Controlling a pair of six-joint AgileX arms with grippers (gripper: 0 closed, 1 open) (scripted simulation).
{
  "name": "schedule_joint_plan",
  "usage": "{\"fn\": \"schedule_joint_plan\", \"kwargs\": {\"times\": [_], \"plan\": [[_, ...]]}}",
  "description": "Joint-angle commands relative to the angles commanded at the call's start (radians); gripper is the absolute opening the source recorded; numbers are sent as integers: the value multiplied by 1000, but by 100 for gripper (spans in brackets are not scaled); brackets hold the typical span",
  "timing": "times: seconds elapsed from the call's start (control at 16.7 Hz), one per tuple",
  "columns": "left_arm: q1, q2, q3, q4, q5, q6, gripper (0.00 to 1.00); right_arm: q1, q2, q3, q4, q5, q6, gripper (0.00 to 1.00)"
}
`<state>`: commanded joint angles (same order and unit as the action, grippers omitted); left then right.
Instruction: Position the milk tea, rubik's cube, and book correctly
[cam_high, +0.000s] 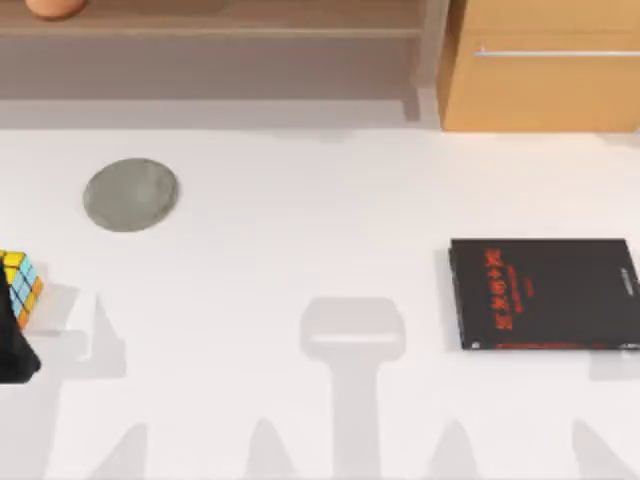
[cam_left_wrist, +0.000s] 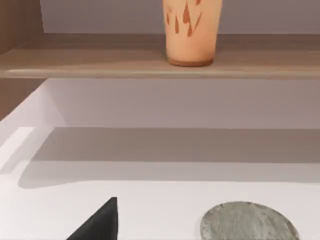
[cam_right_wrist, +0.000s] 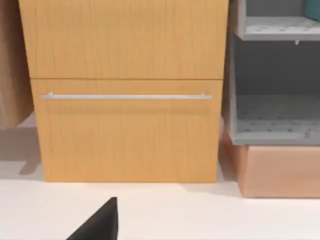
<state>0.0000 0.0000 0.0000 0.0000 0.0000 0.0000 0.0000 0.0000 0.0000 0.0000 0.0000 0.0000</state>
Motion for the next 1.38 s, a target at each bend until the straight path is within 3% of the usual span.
{"fn": "schedule_joint_plan", "kwargs": {"times": [0.24, 0.48, 1.38], "plan": [[0, 33, 24, 22, 1, 0, 100, 0, 0, 0, 0, 0, 0, 100], [-1, 224, 150, 137, 6, 1, 100, 0, 0, 0, 0, 0, 0, 100], [-6, 1640, 853, 776, 35, 4, 100, 0, 0, 0, 0, 0, 0, 100]]}}
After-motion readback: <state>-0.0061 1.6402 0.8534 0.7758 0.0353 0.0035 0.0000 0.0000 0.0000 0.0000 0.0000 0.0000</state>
